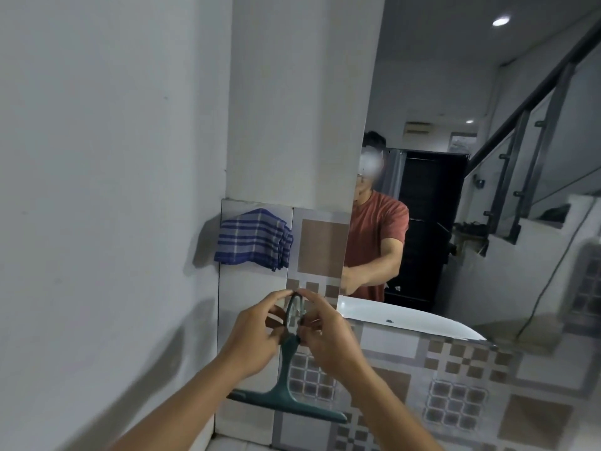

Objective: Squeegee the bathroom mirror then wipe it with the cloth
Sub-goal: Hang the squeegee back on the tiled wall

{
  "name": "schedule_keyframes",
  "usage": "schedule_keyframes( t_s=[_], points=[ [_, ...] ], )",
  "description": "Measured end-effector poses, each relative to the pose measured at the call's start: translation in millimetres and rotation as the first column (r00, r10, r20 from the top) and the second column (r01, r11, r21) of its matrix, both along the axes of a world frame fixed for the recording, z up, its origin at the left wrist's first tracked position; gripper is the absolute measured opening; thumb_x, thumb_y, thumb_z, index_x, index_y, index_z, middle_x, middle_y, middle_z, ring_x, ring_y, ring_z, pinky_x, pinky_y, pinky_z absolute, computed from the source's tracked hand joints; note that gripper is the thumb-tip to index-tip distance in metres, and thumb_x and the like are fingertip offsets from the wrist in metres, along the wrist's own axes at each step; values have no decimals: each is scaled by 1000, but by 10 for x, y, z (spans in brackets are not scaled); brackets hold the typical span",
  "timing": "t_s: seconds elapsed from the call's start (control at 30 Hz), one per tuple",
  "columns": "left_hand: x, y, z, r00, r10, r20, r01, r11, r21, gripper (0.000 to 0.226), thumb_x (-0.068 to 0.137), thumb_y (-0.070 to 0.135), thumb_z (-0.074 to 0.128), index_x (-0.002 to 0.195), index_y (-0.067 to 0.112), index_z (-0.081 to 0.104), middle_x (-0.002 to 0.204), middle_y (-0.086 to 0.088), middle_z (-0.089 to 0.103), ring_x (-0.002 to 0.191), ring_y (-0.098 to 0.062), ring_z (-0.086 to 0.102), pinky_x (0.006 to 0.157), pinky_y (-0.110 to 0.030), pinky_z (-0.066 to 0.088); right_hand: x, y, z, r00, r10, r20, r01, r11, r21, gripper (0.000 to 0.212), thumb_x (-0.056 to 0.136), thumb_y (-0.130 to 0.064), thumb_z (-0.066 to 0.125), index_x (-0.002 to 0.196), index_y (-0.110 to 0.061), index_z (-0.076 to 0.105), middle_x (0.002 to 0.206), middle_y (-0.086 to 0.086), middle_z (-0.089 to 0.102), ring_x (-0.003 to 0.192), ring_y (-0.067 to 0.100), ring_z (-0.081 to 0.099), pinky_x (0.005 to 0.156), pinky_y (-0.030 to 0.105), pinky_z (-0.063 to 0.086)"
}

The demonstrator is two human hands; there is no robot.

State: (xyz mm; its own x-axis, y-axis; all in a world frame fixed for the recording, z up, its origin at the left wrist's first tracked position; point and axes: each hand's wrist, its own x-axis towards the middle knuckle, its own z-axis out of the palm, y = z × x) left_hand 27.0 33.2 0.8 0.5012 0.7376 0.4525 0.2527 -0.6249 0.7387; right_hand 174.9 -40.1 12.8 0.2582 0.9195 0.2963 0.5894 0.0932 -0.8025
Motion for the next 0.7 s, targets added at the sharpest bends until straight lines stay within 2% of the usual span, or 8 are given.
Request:
schedule_keyframes(
  t_s=[0.1,0.27,0.37,0.47,0.57,0.7],
  points=[
    [48,113,-8,999,26,27,-27,999,42,67,88,0,71,135,43,52,108,10,65,96,-13,68,85,-30,61,23,135,15,1000,-11,-20,11,1000,9,70,94,7,60,144,-39,47,98,-3,66,86,11,68,73,22,60],
    [145,246,-132,995,89,40,-92,993,68,67,89,-3,69,140,37,51,111,8,64,96,-11,65,84,-17,57,51,375,-118,998,-47,-41,49,998,38,70,95,11,53,144,-39,48,96,3,65,83,23,68,73,37,62],
    [185,314,-268,994,101,42,-103,993,54,66,88,-3,70,140,35,52,110,10,64,95,-10,65,83,-14,56,63,459,-250,999,-52,3,51,998,35,69,96,8,53,148,-37,45,92,-3,65,79,17,67,74,32,61],
    [208,400,-459,994,106,23,-107,993,54,73,87,-5,70,140,41,50,111,15,63,95,-6,64,81,-12,54,51,493,-423,998,-60,27,59,998,24,73,95,8,53,149,-40,40,102,-3,66,78,13,65,68,26,58],
    [236,477,-677,994,105,-34,-104,994,34,78,86,-2,71,142,47,44,121,13,61,100,-7,64,87,-18,56,29,517,-594,991,-100,84,99,995,15,75,96,5,56,151,-43,35,114,-1,66,87,8,64,79,27,60],
    [275,557,-807,991,123,-43,-121,992,46,77,85,2,74,144,41,44,123,16,60,101,-2,63,86,-8,51,38,549,-705,988,-116,98,113,993,33,74,95,4,60,151,-39,37,114,-7,64,90,5,65,82,19,57]
  ],
)
